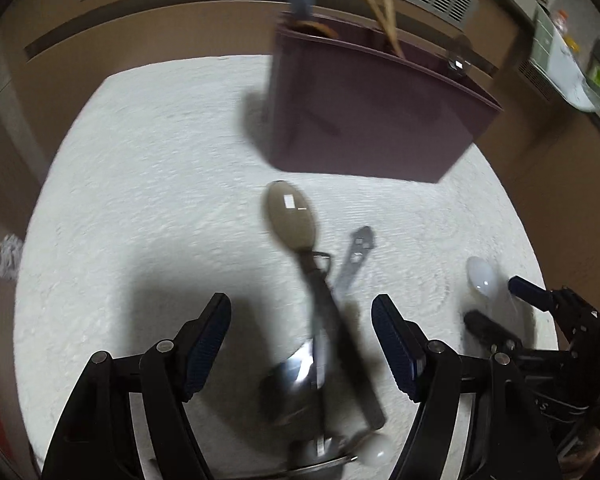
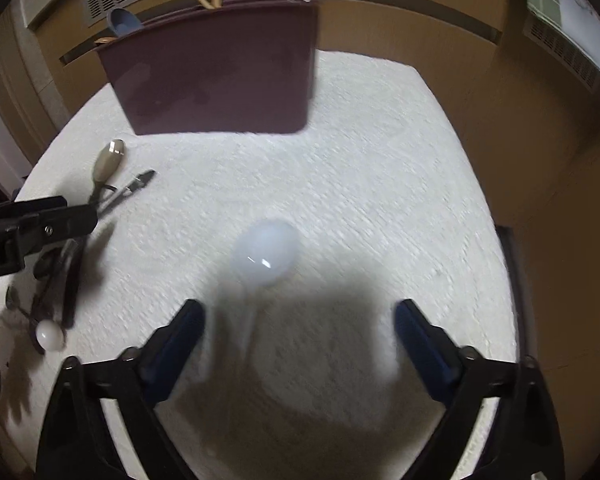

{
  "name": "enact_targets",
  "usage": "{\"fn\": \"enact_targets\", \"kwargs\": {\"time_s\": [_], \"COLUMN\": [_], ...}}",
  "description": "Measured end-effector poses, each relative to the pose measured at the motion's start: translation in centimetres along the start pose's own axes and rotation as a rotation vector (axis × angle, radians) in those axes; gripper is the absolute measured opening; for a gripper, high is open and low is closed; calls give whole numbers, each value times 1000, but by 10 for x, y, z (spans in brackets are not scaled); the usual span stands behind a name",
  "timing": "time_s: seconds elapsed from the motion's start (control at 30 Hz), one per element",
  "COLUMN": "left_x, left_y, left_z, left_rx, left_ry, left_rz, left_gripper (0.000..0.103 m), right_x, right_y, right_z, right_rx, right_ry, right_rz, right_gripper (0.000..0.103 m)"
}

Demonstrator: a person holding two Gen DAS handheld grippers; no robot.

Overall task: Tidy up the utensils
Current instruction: 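Grasp the white plastic spoon with the right tool while the left tool grasps a brown translucent spoon, then lift both spoons and drop them into the caddy with both tools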

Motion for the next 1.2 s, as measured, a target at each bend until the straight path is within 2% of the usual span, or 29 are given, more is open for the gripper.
{"fn": "enact_targets", "kwargs": {"time_s": [0.07, 0.13, 0.27, 0.5, 0.57, 0.67, 0.77, 0.97, 1.1, 1.17, 1.2], "left_x": [5, 6, 3, -8, -8, -8, -12, -37, -45, -47, -46], "left_y": [16, 24, 20, -7, -13, -15, -12, -11, -15, -17, -19], "left_z": [0, -3, -11, -22, -24, -27, -31, -46, -58, -60, -60], "left_rx": [40, 58, 57, -3, -22, -37, -16, 9, 3, -17, -29], "left_ry": [5, 5, -1, -13, -24, -39, -27, 22, 19, 5, 1], "left_rz": [-19, -51, -80, -150, -169, -199, -201, -222, -222, -223, -216], "left_gripper": [72, 72, 72, 69, 66, 56, 50, 50, 50, 47, 42], "right_x": [-1, 0, 11, 22, 22, 19, 14, 11, 11, 11, 11], "right_y": [13, 22, 20, -7, -15, -21, -21, -19, -19, -19, -19], "right_z": [-9, -15, -18, -12, -9, -7, -4, -1, -1, -1, -1], "right_rx": [42, 62, 77, 24, 7, -17, -25, -11, -8, -10, -11], "right_ry": [4, 6, -66, -107, -118, -126, -122, -121, -125, -121, -121], "right_rz": [-14, -29, 21, 7, 5, -13, -22, -25, -25, -26, -27], "right_gripper": [47, 31, 31, 31, 31, 31, 31, 31, 31, 31, 31]}}
Point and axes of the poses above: each gripper's, at about its wrist camera, not at the fingertips, and x roughly against the way its jaws point, y to its left, z to its underside, the point moved 4 cm from there along -x, roughly the way its jaws point, and after that the axes turned 6 degrees about y, right-handed, at the moved point
